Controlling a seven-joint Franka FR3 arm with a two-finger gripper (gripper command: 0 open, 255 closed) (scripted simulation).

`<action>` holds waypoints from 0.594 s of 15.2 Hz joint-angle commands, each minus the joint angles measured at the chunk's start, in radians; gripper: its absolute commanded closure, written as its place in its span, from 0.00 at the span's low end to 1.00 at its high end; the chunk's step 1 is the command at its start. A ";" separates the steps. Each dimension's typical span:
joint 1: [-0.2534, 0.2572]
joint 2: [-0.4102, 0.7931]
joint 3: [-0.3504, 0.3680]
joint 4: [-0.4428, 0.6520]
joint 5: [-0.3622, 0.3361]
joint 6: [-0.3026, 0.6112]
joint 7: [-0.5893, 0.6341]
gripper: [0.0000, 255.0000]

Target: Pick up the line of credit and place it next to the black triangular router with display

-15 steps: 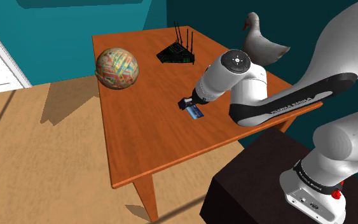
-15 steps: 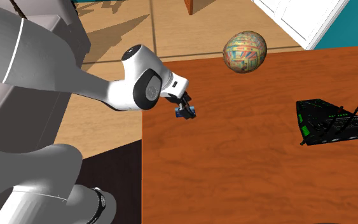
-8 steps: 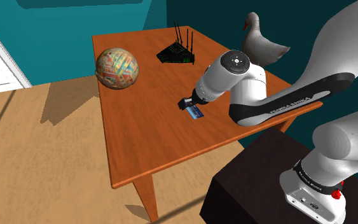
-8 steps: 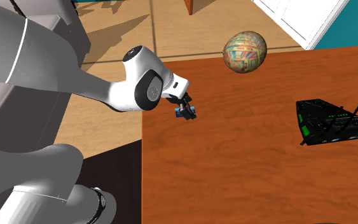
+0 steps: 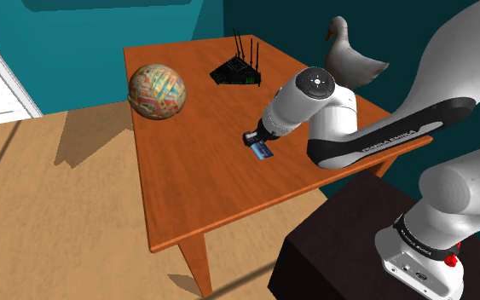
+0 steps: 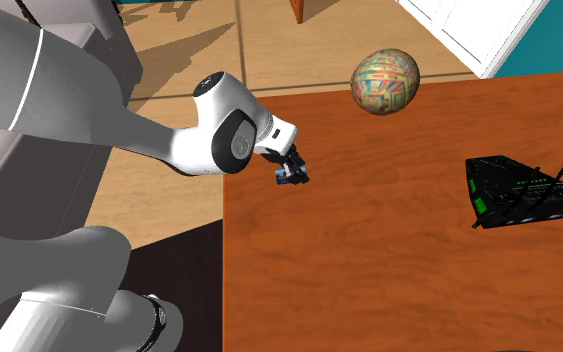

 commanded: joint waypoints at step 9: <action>0.161 -0.054 -0.150 0.023 0.120 -0.095 -0.123 1.00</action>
